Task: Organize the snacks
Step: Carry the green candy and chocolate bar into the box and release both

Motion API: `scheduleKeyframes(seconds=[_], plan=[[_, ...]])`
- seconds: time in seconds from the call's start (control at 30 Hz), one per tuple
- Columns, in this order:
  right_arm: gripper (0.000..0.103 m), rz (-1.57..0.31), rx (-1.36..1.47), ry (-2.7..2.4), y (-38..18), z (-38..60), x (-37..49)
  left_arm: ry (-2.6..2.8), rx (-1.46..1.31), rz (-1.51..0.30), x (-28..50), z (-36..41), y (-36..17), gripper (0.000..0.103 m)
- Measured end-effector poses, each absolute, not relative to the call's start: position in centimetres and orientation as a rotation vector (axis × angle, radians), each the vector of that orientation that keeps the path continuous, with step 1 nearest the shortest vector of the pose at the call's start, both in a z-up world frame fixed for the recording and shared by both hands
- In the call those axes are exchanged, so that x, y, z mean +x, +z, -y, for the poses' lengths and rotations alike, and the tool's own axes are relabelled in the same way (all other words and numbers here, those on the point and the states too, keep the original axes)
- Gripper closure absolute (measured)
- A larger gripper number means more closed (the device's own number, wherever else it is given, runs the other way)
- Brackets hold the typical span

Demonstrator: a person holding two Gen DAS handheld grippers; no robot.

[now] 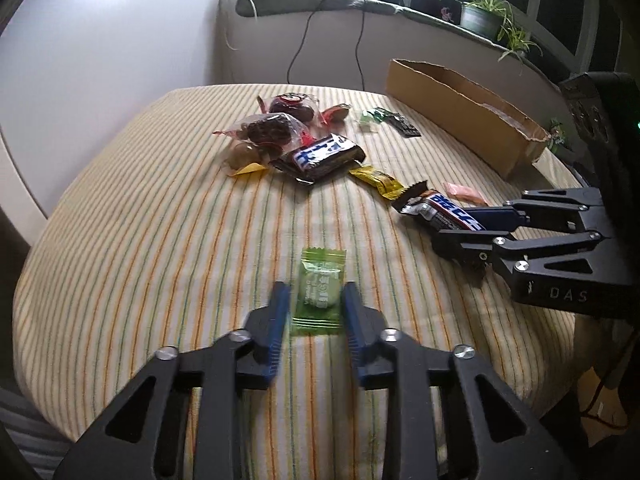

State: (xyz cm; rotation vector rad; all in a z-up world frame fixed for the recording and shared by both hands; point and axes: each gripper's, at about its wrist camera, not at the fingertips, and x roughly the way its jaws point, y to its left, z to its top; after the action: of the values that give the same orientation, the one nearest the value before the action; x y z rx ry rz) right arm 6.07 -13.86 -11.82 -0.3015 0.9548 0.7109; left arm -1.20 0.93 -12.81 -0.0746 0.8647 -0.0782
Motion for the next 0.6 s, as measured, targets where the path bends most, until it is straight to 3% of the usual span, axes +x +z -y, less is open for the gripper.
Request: scheduleKeyframes(seconds=[0.6], plan=[[0.073,-0.883,-0.261,0.648,-9.8,15.4,6.6,-0.106,-0.088,-0.796,1.4,-0.8,-10.2,0.081]])
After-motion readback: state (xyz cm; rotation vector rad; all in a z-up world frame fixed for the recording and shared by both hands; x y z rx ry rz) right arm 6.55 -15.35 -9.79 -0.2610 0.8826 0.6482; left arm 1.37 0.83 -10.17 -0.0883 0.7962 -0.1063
